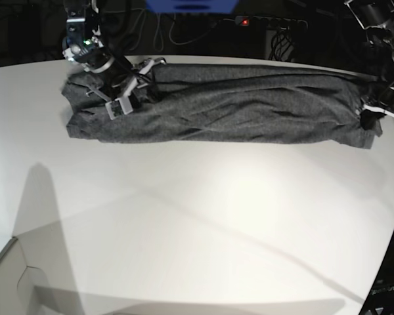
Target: Layout the t-shirt on the table in an organized manner, then fold the t-shirt properly
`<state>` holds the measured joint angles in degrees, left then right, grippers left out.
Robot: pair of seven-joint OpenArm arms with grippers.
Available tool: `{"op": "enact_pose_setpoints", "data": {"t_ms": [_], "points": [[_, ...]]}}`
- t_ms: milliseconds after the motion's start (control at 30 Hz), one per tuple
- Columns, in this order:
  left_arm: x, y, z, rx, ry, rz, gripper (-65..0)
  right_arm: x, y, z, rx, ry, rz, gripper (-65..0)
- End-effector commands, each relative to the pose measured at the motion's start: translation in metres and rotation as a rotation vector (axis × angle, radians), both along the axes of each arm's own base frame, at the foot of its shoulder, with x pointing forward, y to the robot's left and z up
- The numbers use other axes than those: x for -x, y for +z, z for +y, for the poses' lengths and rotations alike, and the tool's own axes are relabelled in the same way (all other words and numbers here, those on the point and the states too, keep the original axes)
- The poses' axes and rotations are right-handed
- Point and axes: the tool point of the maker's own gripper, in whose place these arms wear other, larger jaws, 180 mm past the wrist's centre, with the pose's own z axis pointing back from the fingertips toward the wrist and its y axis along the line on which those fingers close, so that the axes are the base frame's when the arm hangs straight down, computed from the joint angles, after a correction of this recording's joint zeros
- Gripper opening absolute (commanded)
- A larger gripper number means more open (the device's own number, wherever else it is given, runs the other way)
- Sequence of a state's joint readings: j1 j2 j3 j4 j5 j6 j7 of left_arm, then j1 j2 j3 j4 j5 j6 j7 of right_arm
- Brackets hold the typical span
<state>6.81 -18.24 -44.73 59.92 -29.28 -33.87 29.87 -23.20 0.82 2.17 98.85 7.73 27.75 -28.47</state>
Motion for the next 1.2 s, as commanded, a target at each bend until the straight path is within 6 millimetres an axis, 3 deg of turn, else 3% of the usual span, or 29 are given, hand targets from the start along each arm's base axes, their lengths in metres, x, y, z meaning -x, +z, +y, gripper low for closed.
{"op": "enact_pose_setpoints", "data": {"t_ms": [0, 100, 233, 400, 667, 900, 1033, 1167], "points": [[0.031, -0.033, -0.013, 0.011, -0.052, 0.191, -59.2, -0.007, 0.010, 0.002, -0.014, 0.000, -0.042, -33.6], [0.031, -0.033, -0.012, 0.011, -0.051, 0.191, -64.8, -0.007, 0.010, 0.002, -0.014, 0.000, -0.043, -33.5], [0.025, -0.023, -0.008, -0.014, -0.057, 0.170, -64.9, -0.008, 0.011, 0.002, -0.014, 0.000, -0.045, -33.4], [0.004, 0.009, -0.007, -0.087, -0.087, 0.098, -65.0, -0.012, 0.013, 0.002, -0.014, 0.000, -0.056, -33.4], [-0.007, 0.048, -0.027, -0.161, -0.148, 0.037, -65.0, -0.012, 0.012, 0.002, -0.015, 0.001, -0.052, -33.4], [-0.014, 0.092, -0.021, -0.230, -0.092, -0.080, -65.0, -0.011, 0.012, 0.002, -0.015, 0.001, -0.051, -33.3], [-0.018, 0.103, -0.025, -0.247, -0.099, -0.107, -65.0, -0.012, 0.011, 0.002, -0.016, 0.001, -0.051, -33.3], [-0.018, 0.098, -0.024, -0.271, -0.080, -0.074, -65.0, -0.016, 0.013, 0.003, -0.016, 0.002, -0.060, -33.3]]}}
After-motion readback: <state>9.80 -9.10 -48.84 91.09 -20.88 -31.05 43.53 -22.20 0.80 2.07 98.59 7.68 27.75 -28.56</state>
